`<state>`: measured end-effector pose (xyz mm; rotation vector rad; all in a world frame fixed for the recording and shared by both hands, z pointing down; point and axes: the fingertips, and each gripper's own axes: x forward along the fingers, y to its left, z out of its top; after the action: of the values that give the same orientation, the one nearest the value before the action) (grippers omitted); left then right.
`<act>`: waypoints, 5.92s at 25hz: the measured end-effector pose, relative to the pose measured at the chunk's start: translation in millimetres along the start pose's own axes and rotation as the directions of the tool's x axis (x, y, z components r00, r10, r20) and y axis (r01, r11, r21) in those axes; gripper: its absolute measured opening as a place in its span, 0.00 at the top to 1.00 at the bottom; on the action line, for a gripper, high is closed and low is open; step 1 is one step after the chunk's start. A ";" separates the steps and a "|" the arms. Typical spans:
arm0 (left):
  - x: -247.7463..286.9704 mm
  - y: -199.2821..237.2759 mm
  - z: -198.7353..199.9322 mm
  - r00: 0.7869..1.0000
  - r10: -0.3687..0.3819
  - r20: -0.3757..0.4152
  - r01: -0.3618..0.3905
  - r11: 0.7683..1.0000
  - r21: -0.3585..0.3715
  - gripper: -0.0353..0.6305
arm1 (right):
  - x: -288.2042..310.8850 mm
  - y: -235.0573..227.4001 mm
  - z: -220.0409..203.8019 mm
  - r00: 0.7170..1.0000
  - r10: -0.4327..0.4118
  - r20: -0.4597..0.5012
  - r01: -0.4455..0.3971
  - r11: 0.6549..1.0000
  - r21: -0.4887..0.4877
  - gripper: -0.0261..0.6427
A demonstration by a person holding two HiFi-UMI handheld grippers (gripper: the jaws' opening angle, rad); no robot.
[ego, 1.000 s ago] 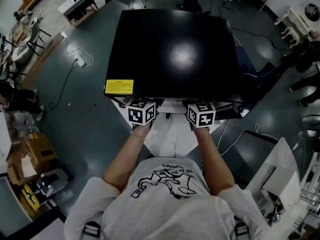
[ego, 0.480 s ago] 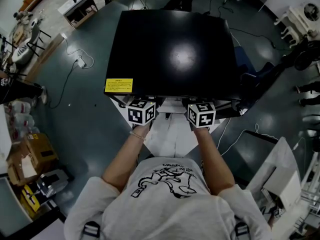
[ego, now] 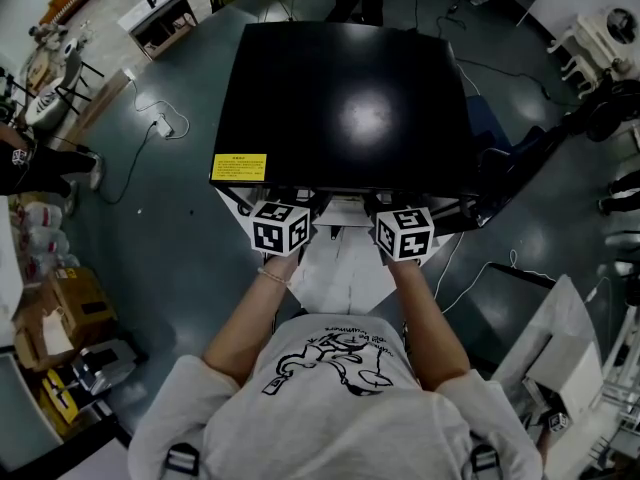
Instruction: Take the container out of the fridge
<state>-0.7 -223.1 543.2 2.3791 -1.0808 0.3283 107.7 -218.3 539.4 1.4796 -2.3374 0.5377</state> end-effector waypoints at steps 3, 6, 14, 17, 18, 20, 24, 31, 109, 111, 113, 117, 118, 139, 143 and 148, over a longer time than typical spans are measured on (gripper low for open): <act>-5.7 -2.9 3.6 1.000 -0.003 0.011 0.003 1.000 0.000 0.53 | -5.3 4.2 4.5 1.000 0.002 0.008 -0.002 1.000 -0.005 0.61; -11.7 -6.8 5.4 1.000 -0.005 0.022 0.005 1.000 0.003 0.53 | -11.8 8.1 7.3 1.000 0.004 0.016 -0.004 1.000 -0.007 0.61; -26.5 -21.0 11.9 0.999 -0.007 0.044 0.006 1.000 0.010 0.53 | -32.5 16.1 15.9 0.999 0.009 0.034 -0.009 1.000 -0.018 0.61; -31.0 -23.8 13.5 0.999 -0.011 0.049 0.011 1.000 0.008 0.53 | -38.6 19.9 21.0 0.999 0.013 0.045 -0.012 1.000 -0.019 0.61; -32.4 -24.5 14.3 0.999 -0.013 0.050 0.013 1.000 0.009 0.53 | -40.4 21.0 22.4 0.999 0.013 0.047 -0.012 1.000 -0.019 0.61; -35.4 -26.3 16.1 0.999 -0.017 0.052 0.016 1.000 0.014 0.53 | -43.9 22.8 24.4 0.999 0.012 0.050 -0.011 1.000 -0.020 0.61; -41.5 -31.5 18.5 0.998 -0.019 0.060 0.017 1.000 0.019 0.53 | -50.9 26.4 27.8 0.998 0.014 0.062 -0.013 1.000 -0.025 0.61; -50.7 -37.6 14.2 0.998 -0.029 0.060 0.028 0.999 0.019 0.53 | -62.0 32.3 31.2 0.997 0.022 0.073 -0.020 0.999 -0.025 0.61; -93.8 -61.7 -38.6 0.999 -0.040 0.007 0.040 0.999 -0.006 0.54 | -94.8 61.9 -15.4 0.999 0.039 0.013 -0.039 0.999 0.027 0.61; -93.4 -61.3 -41.9 0.999 -0.043 0.003 0.043 0.999 -0.009 0.54 | -94.1 61.6 -18.8 0.999 0.039 0.008 -0.039 0.999 0.029 0.61; -93.2 -61.0 -44.6 0.999 -0.045 -0.001 0.045 0.999 -0.012 0.54 | -93.7 61.9 -21.8 0.999 0.040 0.003 -0.040 0.999 0.030 0.61; -92.6 -60.3 -49.0 0.999 -0.045 -0.010 0.045 0.999 -0.018 0.54 | -93.8 62.4 -28.8 0.999 0.043 -0.010 -0.042 0.999 0.032 0.61; -92.4 -60.1 -50.1 0.999 -0.044 -0.012 0.044 0.999 -0.018 0.54 | -93.8 62.5 -31.0 0.999 0.043 -0.014 -0.043 0.998 0.034 0.61; -84.8 -55.8 -88.1 0.997 -0.039 -0.072 0.036 0.998 -0.042 0.55 | -90.4 63.6 -71.1 0.995 0.047 -0.083 -0.045 0.998 0.033 0.61; -82.6 -53.8 -96.9 0.996 -0.038 -0.085 0.034 0.998 -0.047 0.55 | -88.0 63.0 -81.3 0.993 0.050 -0.103 -0.046 0.998 0.036 0.61; -76.2 -48.7 -113.7 0.994 -0.029 -0.109 0.024 0.998 -0.050 0.55 | -82.7 61.9 -97.9 0.992 0.053 -0.118 -0.047 0.997 0.055 0.61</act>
<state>-15.1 -86.7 591.2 2.3021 -0.9952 0.4131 92.2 -82.4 578.6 1.3744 -2.2887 0.6862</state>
